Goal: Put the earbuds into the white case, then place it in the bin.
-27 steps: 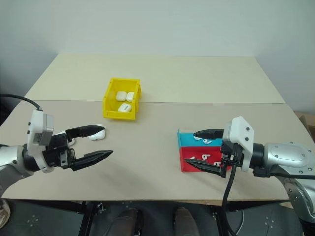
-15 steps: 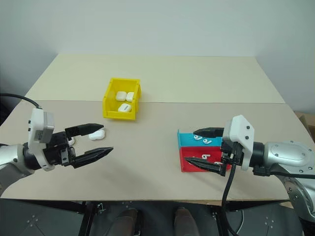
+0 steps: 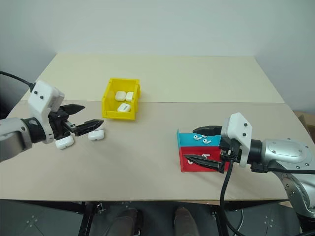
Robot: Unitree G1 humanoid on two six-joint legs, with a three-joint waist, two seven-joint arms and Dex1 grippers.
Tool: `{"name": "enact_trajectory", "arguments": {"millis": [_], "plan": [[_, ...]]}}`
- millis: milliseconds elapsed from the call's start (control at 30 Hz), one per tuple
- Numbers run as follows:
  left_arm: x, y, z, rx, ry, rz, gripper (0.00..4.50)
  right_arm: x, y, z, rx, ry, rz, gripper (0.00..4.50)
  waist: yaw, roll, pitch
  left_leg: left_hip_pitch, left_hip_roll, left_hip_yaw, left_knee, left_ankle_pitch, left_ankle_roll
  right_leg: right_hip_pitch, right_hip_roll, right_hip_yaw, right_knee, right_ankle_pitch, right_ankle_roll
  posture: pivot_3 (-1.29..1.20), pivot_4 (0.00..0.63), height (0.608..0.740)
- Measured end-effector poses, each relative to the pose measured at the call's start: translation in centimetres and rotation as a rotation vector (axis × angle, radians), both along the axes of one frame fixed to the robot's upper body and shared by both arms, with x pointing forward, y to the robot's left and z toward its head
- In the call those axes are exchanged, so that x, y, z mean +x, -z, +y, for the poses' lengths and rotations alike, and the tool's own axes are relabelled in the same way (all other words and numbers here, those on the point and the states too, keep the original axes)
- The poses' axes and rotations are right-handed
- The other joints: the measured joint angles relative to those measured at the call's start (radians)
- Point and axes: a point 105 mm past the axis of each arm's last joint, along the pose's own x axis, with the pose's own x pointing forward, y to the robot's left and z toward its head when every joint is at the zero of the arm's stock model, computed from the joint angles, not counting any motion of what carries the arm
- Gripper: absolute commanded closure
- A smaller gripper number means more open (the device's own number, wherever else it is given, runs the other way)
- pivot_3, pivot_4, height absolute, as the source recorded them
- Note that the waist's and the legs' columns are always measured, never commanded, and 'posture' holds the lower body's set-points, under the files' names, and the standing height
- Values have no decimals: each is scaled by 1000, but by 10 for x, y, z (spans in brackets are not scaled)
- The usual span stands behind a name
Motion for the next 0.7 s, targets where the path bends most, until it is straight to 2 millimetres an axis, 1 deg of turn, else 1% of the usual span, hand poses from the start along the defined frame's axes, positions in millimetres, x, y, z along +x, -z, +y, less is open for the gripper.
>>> {"name": "enact_trajectory", "arguments": {"millis": [33, 67, 133, 233, 333, 433, 500, 600, 700], "plan": [[1, 0, 3, 13, -16, 27, 0, 0, 0, 0, 0, -1, -1, 12, 0, 0, 0, 0, 0, 0, 0, 0, 0, 0, 0, 0, 0, 0, 0, 0, 150, 740], [3, 2, 7, 25, -54, 90, 0, 0, 0, 1, 1, 2, -2, 12, 2, 0, 0, 0, -1, 0, 0, 0, 0, 1, 0, 0, 0, 0, 0, 0, 150, 740], [6, 4, 20, 43, -134, 185, 0, -1, -1, 2, 4, 0, -8, 12, 2, 0, 0, 0, -1, 0, 0, 0, 0, 1, 0, -1, 0, 0, 1, 0, 150, 740], [4, 11, 36, 71, -209, 275, 0, -1, 1, 1, 5, 7, -2, 12, -3, -1, 1, -1, 0, -3, -1, 0, 0, -2, 0, 1, 0, -1, 1, 0, 150, 740], [1, 12, 52, 83, -271, 349, 0, -1, 3, 1, 11, 11, 7, 12, -3, -2, 1, -1, 0, -6, -1, 0, 0, -3, 0, 1, 1, -1, 0, 0, 150, 740], [-1, 9, 63, 100, -331, 406, 0, -1, 4, 1, 15, 12, 11, 12, 0, -2, 1, 0, -1, -6, 0, 0, 0, -1, -1, 0, 1, -1, 0, 0, 150, 740], [1, 11, 66, 111, -365, 423, 0, -2, 4, 1, 16, 12, 11, 12, 4, -2, 1, 0, -1, -6, 0, 0, 0, -1, -1, 0, 1, -1, 0, 0, 150, 740], [9, 14, 70, 87, -427, 434, 0, -3, 5, 2, 15, 10, 11, 12, 7, -2, 1, -1, -1, -7, 0, 0, 0, -1, -1, 0, 1, -1, 1, 0, 150, 740], [18, 19, 85, 52, -559, 444, 0, -4, 6, 3, 14, 9, 14, 12, 4, -3, 1, -1, -1, -7, 0, 0, 0, -2, -2, 0, 1, -1, 1, 0, 150, 740]]}}
